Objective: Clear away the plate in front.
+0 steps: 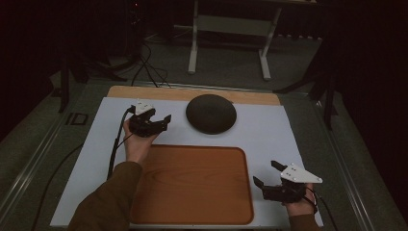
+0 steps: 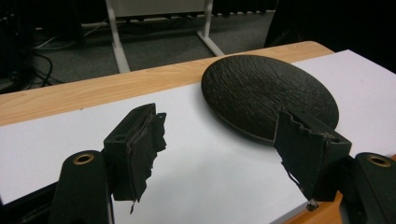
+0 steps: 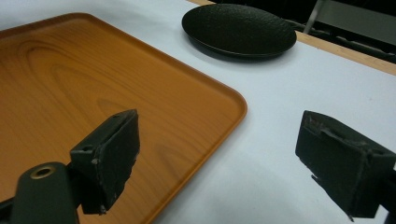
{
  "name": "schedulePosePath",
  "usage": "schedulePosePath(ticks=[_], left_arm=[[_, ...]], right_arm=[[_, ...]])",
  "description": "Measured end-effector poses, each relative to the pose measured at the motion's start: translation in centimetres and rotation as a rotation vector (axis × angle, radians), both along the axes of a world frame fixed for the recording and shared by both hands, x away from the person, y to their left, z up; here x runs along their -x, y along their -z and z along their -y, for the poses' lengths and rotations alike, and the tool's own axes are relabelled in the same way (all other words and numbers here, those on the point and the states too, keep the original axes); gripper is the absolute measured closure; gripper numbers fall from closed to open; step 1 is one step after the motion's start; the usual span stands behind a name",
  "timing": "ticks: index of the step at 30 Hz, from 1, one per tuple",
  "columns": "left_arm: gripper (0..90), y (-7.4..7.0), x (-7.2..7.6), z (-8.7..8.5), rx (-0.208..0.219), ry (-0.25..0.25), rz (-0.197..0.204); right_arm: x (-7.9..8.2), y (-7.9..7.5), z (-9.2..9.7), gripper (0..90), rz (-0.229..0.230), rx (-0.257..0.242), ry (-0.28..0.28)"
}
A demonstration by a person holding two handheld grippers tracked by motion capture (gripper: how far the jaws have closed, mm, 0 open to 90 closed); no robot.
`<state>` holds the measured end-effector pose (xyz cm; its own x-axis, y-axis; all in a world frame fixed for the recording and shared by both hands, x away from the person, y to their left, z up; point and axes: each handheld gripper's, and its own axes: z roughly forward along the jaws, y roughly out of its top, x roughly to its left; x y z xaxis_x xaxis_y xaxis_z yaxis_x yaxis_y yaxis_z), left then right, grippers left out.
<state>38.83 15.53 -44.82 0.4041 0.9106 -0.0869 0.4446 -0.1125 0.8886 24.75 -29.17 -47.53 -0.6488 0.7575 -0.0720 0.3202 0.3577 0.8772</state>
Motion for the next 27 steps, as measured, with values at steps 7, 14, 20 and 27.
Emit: schedulePosePath(ticks=[7,14,20,27], left_arm=[[32.0,0.6,-1.6,1.9,-0.001,0.009,-0.016],[32.0,1.4,-3.3,3.5,0.004,0.01,-0.039],[32.5,2.4,-4.6,5.1,-0.005,0.022,-0.065],[34.5,3.6,-6.0,6.4,-0.01,0.019,-0.106]], right_arm=[[0.0,0.0,0.1,13.5,0.002,-0.003,0.001],[-0.1,0.1,0.2,13.5,-0.001,-0.007,0.003],[0.0,0.0,0.2,13.5,-0.002,-0.01,0.001],[0.0,0.0,0.2,13.5,0.0,-0.016,-0.002]])
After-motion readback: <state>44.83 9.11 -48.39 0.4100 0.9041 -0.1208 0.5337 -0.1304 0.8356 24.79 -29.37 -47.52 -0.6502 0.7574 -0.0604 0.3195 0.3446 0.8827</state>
